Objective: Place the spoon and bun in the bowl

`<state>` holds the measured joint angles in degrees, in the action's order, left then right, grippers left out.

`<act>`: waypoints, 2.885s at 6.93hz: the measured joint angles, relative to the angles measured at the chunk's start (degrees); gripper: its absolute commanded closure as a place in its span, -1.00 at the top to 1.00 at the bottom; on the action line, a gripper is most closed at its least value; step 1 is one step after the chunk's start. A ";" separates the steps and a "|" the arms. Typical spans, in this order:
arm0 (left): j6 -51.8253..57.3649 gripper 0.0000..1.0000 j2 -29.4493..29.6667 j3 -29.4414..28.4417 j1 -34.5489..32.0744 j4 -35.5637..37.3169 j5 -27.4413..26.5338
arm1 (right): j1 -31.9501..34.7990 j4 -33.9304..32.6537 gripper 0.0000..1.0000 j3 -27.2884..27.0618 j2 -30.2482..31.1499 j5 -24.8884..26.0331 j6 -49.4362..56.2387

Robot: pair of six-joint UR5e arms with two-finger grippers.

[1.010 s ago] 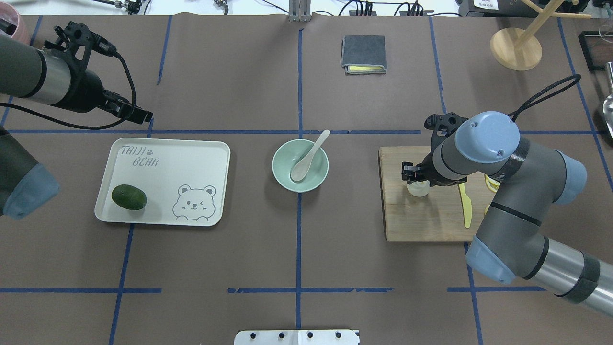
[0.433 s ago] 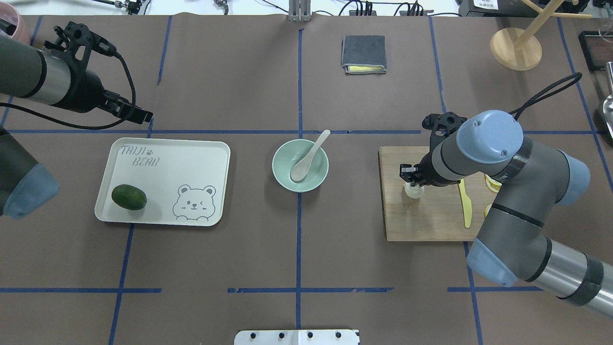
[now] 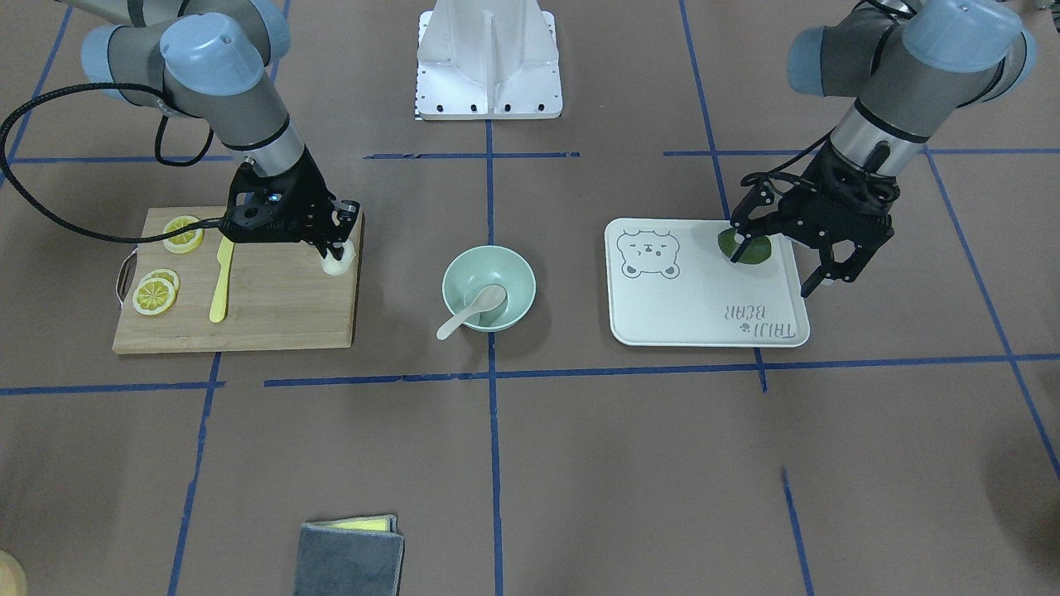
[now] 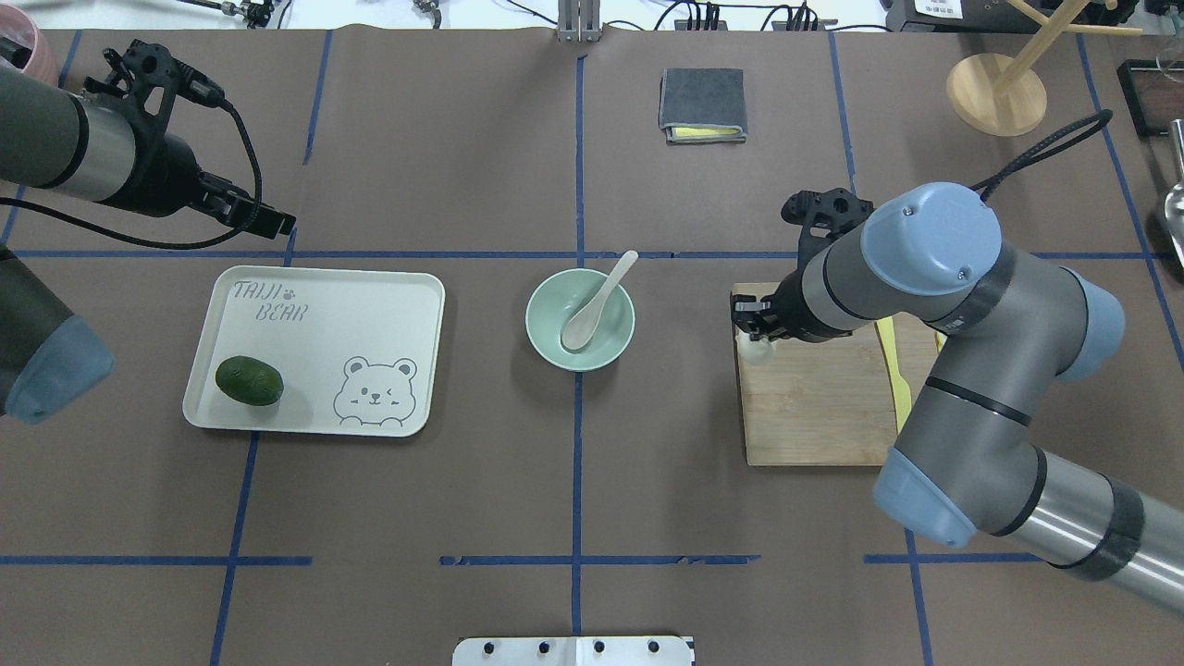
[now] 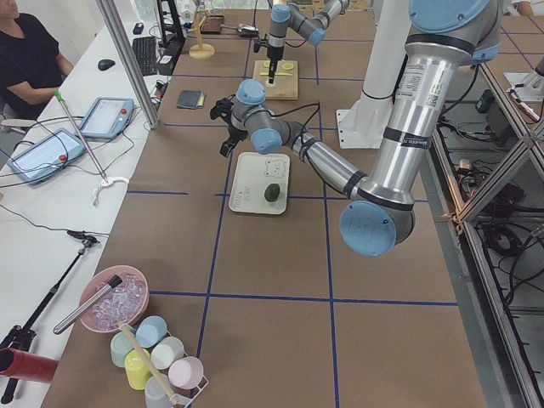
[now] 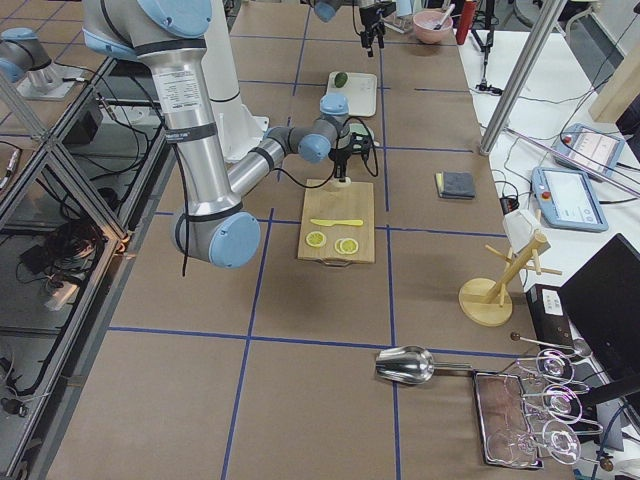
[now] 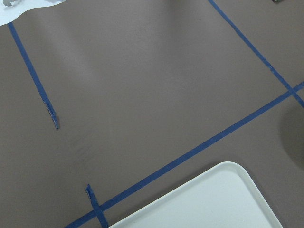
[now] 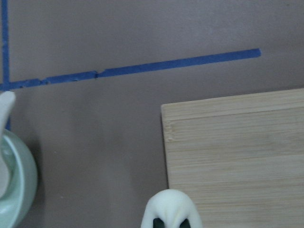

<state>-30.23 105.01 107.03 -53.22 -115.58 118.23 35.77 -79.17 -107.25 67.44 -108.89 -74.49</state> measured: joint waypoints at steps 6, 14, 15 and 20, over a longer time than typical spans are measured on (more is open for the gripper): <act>-0.08 0.98 -1.68 2.37 0.04 0.00 0.13 | -2.53 0.38 1.00 17.96 -20.61 2.06 -14.01; 5.53 0.98 -7.95 3.04 -2.22 -0.01 0.66 | 14.39 0.29 1.00 1.72 2.50 -11.41 6.97; 10.28 0.98 -9.57 2.71 -4.83 0.09 1.03 | 20.37 0.08 1.00 1.50 7.00 -15.32 17.44; 37.20 1.00 -12.53 -5.03 -26.90 11.99 13.98 | 44.51 -6.96 1.00 2.00 23.79 -23.55 62.66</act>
<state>6.96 92.48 102.01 -80.12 -103.58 132.21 80.27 -86.14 -105.25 91.23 -132.45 -11.82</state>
